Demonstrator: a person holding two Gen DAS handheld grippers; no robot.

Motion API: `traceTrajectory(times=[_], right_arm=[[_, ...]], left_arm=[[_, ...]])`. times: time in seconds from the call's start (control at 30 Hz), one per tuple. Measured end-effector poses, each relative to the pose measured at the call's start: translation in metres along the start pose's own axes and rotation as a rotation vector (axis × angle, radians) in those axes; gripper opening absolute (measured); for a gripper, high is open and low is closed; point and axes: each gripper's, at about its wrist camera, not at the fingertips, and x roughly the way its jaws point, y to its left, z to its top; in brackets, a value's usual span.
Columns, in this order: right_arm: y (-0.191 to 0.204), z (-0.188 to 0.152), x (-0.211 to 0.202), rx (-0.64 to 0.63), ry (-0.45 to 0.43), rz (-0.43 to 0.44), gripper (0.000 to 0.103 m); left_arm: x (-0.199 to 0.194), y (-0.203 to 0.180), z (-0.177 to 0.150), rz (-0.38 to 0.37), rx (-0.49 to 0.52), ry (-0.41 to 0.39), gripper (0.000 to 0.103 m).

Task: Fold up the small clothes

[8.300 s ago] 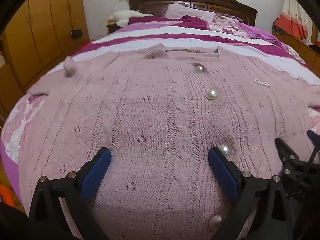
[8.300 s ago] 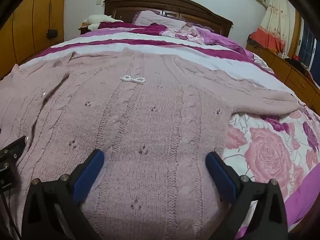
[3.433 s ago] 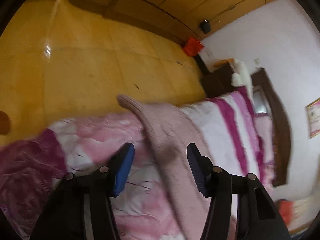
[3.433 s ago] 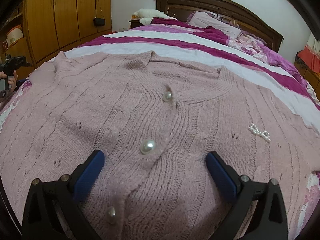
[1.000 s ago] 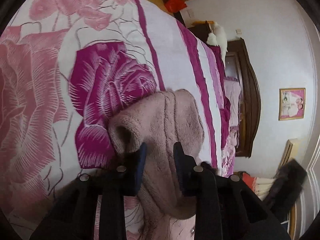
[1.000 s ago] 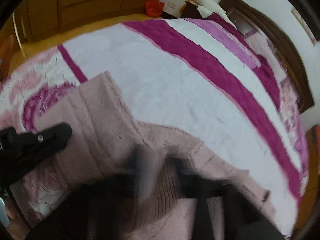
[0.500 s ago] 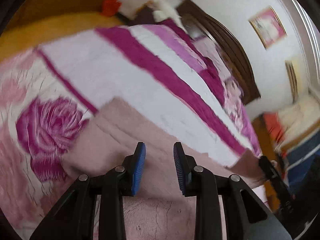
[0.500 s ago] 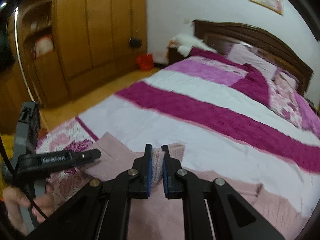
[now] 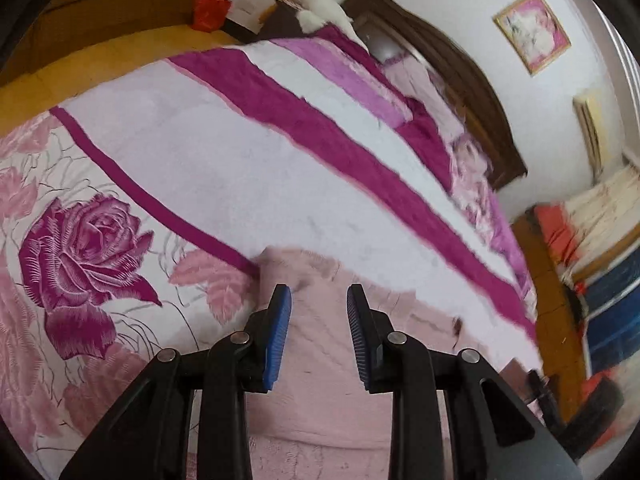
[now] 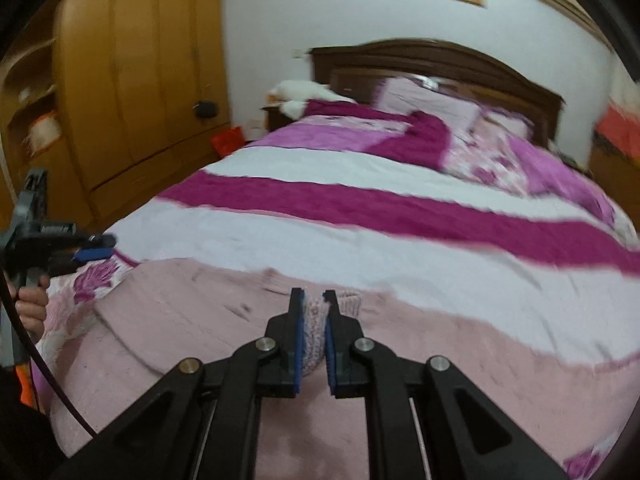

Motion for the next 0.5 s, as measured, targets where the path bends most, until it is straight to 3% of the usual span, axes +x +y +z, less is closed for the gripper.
traceTrajectory(times=[0.13,0.27,0.4,0.5], right_arm=[[-0.038,-0.019,-0.002,0.108,0.002,0.004,0.008],[-0.065,-0.024,-0.009,0.173,-0.052,-0.002,0.008],[-0.076,-0.031,0.002,0.206,-0.032,0.024,0.008],[-0.079,-0.048,0.016,0.169,0.029,0.005,0.009]], left_arm=[[0.017,0.011,-0.010,0.043,-0.016,0.051,0.005],[0.033,0.021,-0.016,0.041,-0.076,0.091,0.005],[0.038,0.015,-0.018,0.062,-0.055,0.081,0.005],[0.030,0.001,-0.019,0.081,-0.065,0.023,0.005]])
